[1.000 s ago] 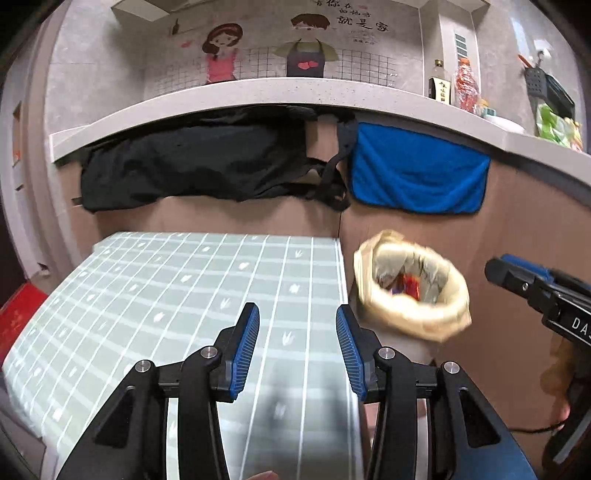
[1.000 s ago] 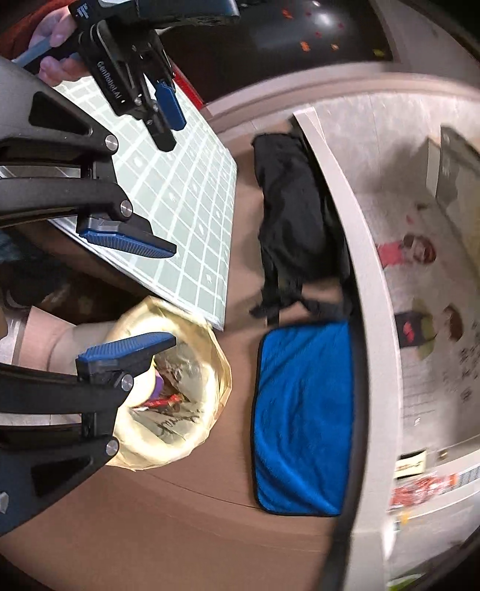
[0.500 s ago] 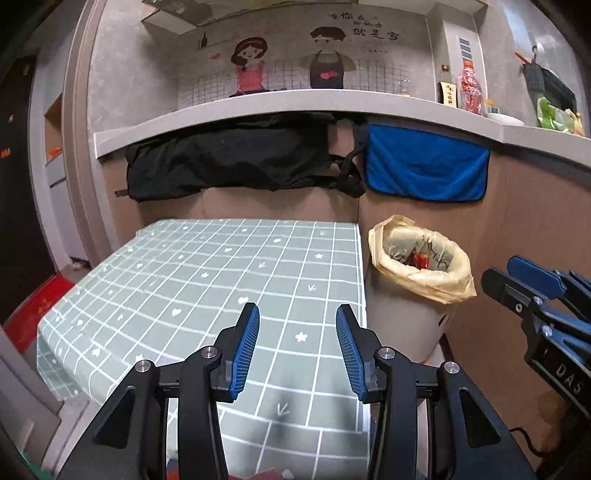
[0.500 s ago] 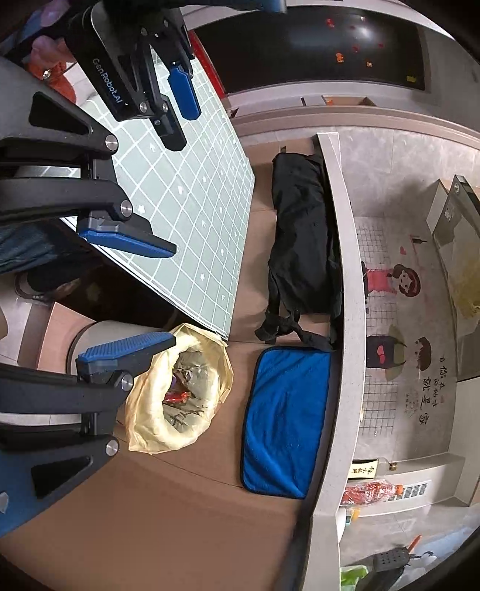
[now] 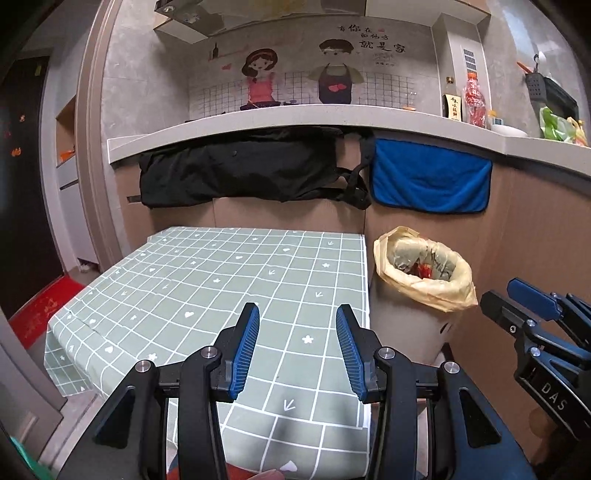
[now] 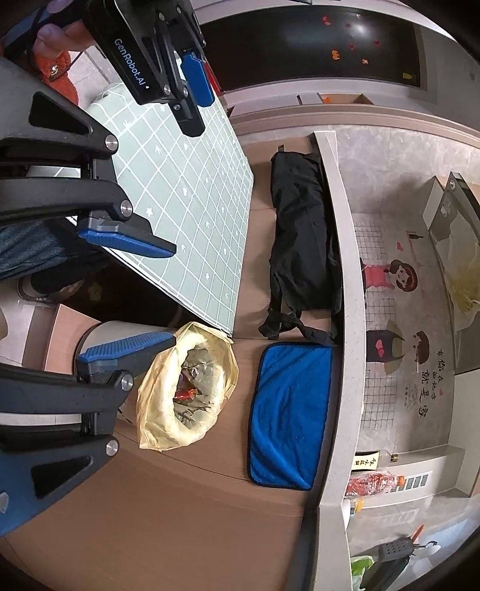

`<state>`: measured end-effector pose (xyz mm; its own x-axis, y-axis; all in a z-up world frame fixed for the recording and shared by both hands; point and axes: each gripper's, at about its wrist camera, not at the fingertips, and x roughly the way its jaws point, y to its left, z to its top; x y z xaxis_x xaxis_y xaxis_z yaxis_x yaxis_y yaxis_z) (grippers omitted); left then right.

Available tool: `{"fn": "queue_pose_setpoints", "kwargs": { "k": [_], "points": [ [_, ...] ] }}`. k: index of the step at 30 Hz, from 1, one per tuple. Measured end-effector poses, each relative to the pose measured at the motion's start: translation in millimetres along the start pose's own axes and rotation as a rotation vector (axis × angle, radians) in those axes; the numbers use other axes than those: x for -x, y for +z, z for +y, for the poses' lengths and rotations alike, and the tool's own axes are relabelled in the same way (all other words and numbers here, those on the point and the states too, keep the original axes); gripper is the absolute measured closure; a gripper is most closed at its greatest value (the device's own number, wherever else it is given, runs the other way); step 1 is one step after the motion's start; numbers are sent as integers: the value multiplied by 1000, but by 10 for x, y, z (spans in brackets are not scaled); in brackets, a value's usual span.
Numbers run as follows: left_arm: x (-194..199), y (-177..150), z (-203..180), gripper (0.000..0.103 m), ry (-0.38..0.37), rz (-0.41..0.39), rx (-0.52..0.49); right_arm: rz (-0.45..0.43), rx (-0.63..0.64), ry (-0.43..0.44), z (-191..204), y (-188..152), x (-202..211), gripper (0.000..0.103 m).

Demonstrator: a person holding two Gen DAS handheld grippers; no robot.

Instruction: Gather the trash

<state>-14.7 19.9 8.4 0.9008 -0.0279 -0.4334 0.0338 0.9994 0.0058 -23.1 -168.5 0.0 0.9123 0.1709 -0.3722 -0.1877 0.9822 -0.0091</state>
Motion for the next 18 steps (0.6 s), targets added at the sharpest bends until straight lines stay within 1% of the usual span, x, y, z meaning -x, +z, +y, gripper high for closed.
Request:
{"fn": "queue_pose_setpoints", "kwargs": {
  "k": [18],
  "points": [
    [5, 17, 5, 59, 0, 4, 3, 7, 17, 13, 11, -14, -16, 63]
  ]
}}
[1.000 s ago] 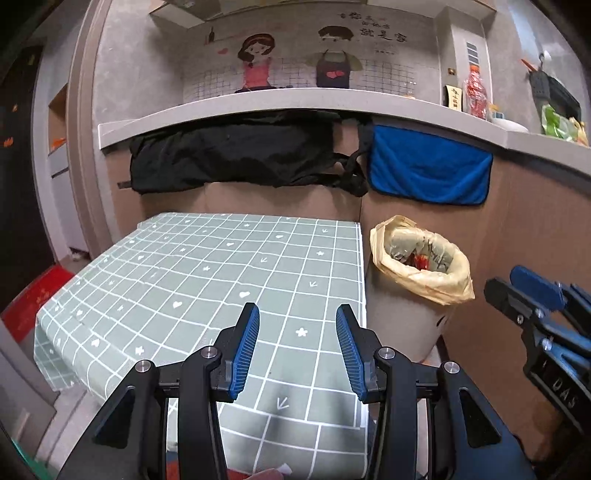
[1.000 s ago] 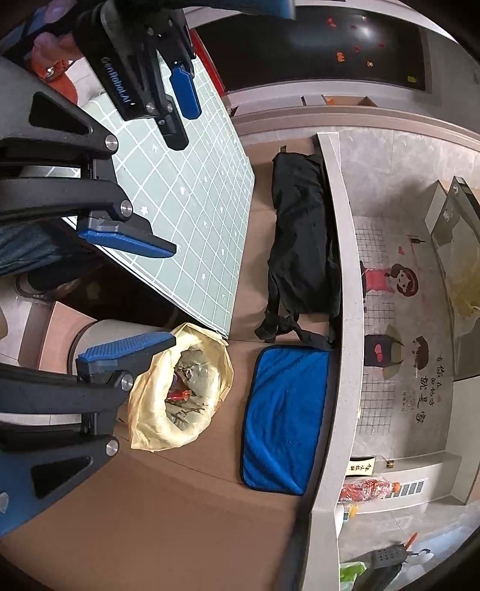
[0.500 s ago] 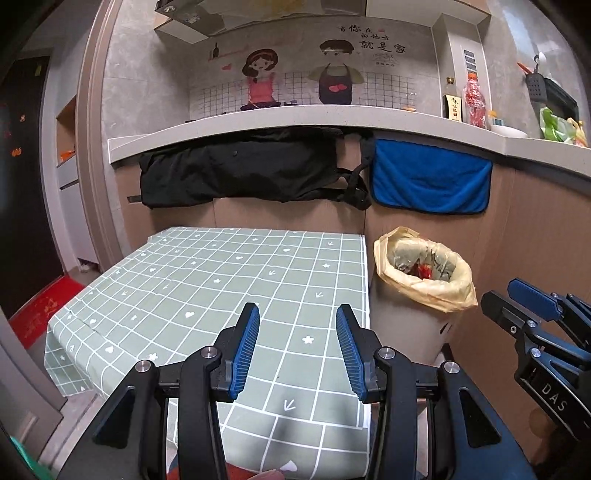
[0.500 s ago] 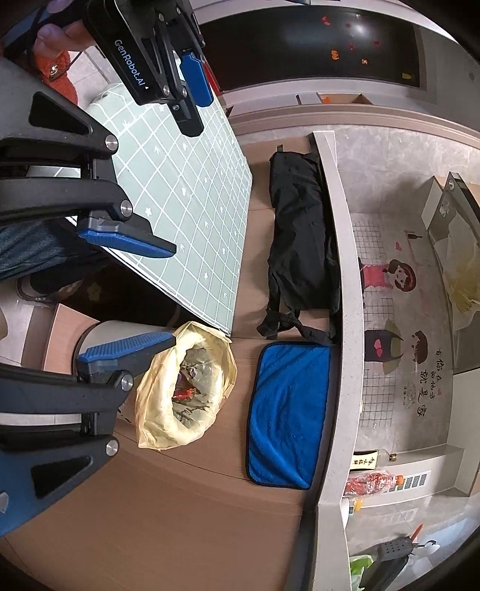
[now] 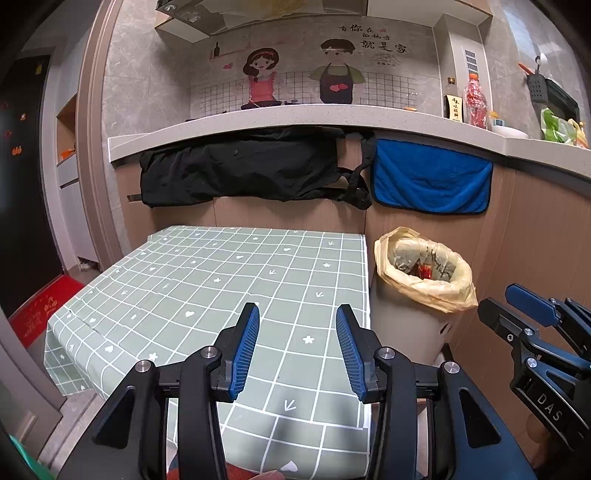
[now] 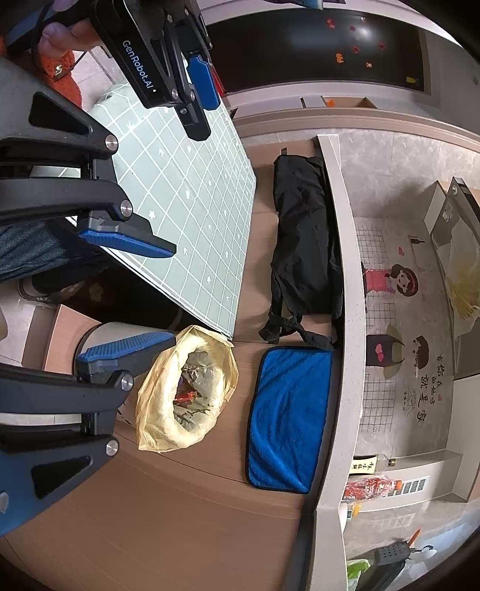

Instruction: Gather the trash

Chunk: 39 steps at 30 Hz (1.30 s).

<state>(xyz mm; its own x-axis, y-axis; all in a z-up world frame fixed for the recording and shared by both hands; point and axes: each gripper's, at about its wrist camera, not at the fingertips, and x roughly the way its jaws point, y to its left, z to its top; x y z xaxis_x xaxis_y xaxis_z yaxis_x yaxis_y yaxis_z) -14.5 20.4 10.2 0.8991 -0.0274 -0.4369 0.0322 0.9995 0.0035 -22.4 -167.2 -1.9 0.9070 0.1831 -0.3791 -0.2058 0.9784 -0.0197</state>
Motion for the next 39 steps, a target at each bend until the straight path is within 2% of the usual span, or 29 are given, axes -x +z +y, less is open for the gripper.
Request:
{"fn": "queue_pose_setpoints", "kwargs": {
  "k": [39],
  "points": [
    [-54, -35, -58, 59, -38, 6, -24, 2, -18, -16, -22, -23, 25, 63]
  ]
}}
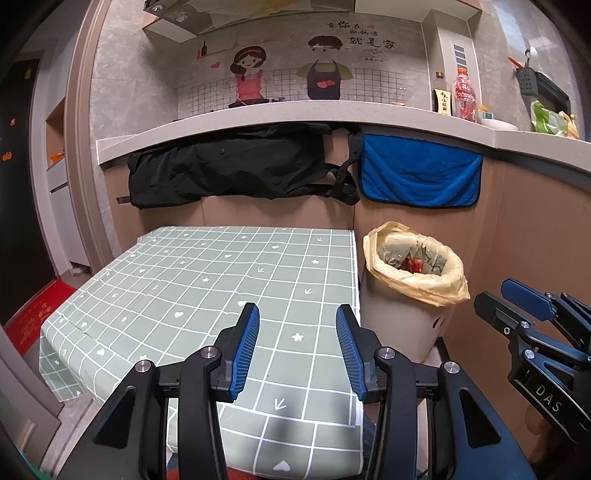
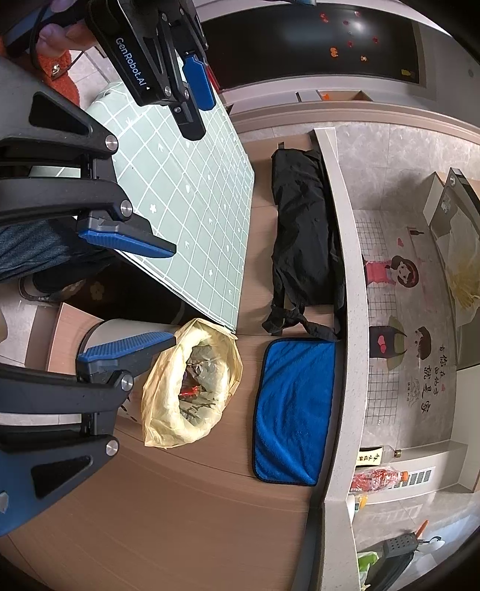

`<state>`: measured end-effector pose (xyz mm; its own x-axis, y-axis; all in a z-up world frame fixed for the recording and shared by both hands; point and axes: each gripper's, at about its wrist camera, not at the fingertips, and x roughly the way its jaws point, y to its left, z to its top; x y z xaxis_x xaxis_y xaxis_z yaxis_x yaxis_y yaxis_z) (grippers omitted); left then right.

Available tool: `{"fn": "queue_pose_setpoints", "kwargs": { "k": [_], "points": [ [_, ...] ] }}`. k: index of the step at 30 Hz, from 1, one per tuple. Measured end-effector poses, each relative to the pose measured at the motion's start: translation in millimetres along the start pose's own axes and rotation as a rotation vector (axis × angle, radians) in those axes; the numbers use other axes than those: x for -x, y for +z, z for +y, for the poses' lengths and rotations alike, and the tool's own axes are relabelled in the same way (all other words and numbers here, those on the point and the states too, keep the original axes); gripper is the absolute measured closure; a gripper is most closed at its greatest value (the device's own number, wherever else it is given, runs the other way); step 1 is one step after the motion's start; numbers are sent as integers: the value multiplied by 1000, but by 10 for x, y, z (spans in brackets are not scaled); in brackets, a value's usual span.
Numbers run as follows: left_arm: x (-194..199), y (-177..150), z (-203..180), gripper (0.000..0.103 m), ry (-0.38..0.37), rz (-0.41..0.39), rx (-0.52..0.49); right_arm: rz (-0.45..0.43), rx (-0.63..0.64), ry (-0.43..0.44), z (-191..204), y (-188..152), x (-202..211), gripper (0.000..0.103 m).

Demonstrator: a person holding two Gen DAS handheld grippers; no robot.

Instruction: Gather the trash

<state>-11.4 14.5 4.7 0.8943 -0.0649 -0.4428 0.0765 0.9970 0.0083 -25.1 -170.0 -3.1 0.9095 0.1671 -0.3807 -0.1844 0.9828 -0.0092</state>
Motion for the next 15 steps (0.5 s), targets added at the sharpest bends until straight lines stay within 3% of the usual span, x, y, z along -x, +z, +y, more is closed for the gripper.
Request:
{"fn": "queue_pose_setpoints", "kwargs": {
  "k": [15],
  "points": [
    [6, 20, 29, 59, -16, -8, 1, 0, 1, -1, 2, -6, 2, 63]
  ]
}}
